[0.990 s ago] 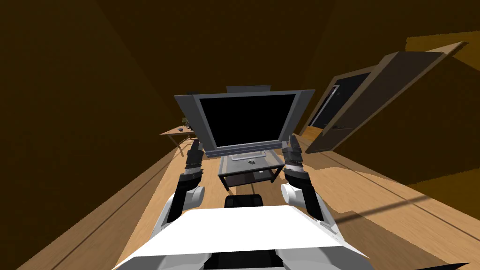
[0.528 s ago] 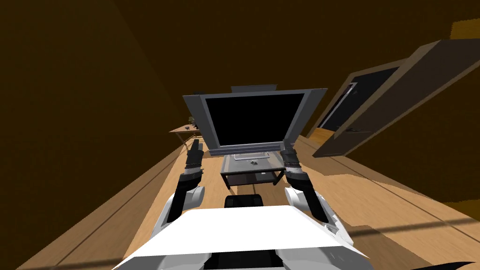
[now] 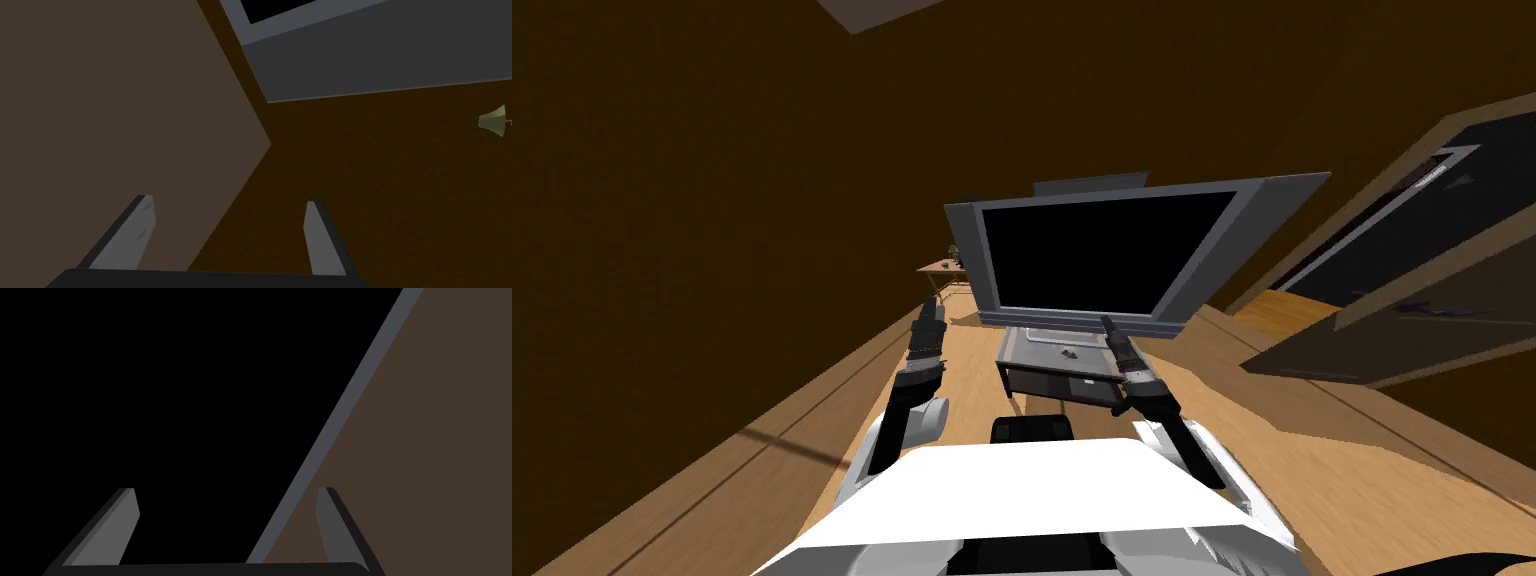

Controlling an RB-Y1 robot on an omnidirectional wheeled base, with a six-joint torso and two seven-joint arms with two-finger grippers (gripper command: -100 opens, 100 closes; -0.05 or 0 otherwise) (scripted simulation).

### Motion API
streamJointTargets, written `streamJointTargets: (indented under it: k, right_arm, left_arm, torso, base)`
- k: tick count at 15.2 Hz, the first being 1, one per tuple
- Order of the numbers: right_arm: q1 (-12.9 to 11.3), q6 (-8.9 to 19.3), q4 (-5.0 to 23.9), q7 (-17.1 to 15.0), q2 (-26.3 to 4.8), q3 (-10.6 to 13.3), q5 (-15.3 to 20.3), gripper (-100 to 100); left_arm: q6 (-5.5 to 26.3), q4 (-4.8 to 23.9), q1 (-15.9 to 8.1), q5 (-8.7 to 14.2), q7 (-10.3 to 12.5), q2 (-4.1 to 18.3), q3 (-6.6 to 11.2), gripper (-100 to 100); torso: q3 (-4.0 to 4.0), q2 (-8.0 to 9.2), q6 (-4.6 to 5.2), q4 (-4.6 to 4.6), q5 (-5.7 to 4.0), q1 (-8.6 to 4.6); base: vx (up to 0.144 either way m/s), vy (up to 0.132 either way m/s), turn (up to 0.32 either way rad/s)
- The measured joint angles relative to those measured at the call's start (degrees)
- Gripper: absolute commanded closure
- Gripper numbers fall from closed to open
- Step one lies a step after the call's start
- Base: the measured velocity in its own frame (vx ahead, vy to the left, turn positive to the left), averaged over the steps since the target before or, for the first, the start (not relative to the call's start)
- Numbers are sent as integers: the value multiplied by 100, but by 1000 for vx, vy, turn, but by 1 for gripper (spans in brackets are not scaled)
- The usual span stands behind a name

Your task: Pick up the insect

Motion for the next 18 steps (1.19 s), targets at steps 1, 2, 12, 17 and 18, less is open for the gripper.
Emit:
streamJointTargets:
  k: [1, 2, 12, 17, 18]
  right_arm:
    - [25, 34, 75, 0, -53, 25, 50, -100]
    - [95, 32, 183, -1, -119, 43, 106, -100]
    - [560, 221, 1200, -92, -668, 191, 647, -100]
    - [786, 238, 1819, -108, -811, 272, 935, -100]
    - [836, 262, 1938, -145, -905, 273, 985, -100]
  left_arm:
    - [0, 0, 1, 0, 0, 0, 1, 0]
    - [0, 0, 0, 0, 0, 0, 0, 0]
    - [0, 0, 1, 0, 0, 0, 1, 0]
    - [0, 0, 1, 0, 0, 1, 1, 0]
    - [0, 0, 0, 0, 0, 1, 1, 0]
  torso:
    - [-1, -1, 4, 0, 0, 1]
    - [-1, -1, 1, -1, 0, 3]
    - [-2, -3, 2, -1, 1, 4]
    - [-2, -4, 3, -1, -1, -2]
    - [-3, -5, 1, -1, 0, -3]
  base:
    - [9, -22, 369]
    - [9, -21, 318]
    - [5, -27, 371]
    - [4, -32, 451]
    - [6, -36, 429]
